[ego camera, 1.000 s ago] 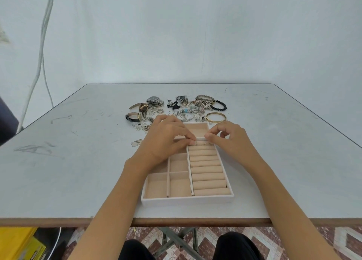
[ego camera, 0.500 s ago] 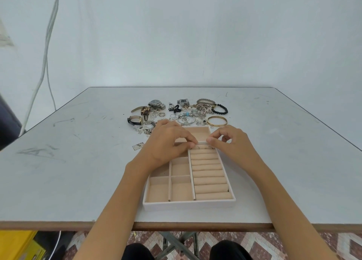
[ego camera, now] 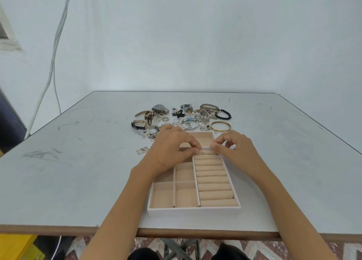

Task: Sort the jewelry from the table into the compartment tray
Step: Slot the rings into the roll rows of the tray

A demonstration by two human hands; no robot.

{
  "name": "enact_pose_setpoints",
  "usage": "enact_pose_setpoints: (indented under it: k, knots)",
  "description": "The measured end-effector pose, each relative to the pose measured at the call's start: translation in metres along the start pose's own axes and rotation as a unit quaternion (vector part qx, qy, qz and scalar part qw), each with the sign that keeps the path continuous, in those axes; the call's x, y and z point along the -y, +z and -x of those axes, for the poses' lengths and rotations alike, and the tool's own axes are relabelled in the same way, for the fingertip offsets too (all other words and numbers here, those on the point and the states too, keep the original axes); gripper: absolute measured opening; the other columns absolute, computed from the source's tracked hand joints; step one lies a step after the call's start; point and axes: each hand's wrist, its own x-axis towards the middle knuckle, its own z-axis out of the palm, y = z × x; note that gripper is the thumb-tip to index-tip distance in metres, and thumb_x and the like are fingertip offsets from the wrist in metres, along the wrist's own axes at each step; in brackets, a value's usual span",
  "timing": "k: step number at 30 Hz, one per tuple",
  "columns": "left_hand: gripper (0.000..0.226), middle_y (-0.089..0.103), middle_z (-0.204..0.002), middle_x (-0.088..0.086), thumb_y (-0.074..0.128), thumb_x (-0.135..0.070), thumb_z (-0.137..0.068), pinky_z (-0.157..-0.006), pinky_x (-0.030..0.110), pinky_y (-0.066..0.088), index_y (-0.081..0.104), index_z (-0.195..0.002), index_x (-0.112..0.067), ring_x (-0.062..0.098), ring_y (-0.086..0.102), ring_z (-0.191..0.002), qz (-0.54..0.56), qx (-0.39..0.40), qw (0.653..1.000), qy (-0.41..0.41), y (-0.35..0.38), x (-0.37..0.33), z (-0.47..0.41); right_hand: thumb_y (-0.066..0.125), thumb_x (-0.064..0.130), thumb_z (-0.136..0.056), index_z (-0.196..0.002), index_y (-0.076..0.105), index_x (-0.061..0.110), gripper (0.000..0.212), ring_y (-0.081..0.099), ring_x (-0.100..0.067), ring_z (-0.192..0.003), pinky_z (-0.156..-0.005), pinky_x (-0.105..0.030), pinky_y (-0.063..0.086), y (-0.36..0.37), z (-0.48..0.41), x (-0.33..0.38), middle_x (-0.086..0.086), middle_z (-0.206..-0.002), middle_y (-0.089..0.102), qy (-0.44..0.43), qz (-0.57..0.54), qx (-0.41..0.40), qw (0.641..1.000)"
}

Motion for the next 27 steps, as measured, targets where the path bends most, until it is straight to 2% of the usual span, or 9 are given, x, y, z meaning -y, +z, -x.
enact_pose_setpoints:
  k: [13,27]
  knots:
    - [0.017,0.071,-0.086,-0.019,0.062,-0.042,-0.078,-0.098,0.032,0.029,0.075,-0.085,-0.032,0.007,0.057,-0.084,0.009,0.002,1.000,-0.003,-0.0007,-0.0014,0.0017,0.071,0.021,-0.082,-0.073,0.069,0.024,0.010,0.053,-0.009,-0.072,-0.064,-0.004,0.037,0.0001,0.0006,0.0026,0.010,-0.088,0.061,0.000,0.018,0.005,1.000]
    - [0.018,0.071,-0.088,-0.019,0.062,-0.040,-0.079,-0.094,0.023,0.024,0.074,-0.087,-0.030,0.007,0.057,-0.085,0.005,0.008,1.000,-0.002,-0.0025,-0.0040,0.0017,0.070,0.020,-0.083,-0.074,0.068,0.027,0.012,0.053,-0.009,-0.072,-0.064,-0.004,0.036,-0.0014,0.0031,0.0064,0.007,-0.089,0.057,-0.005,0.028,0.017,0.999]
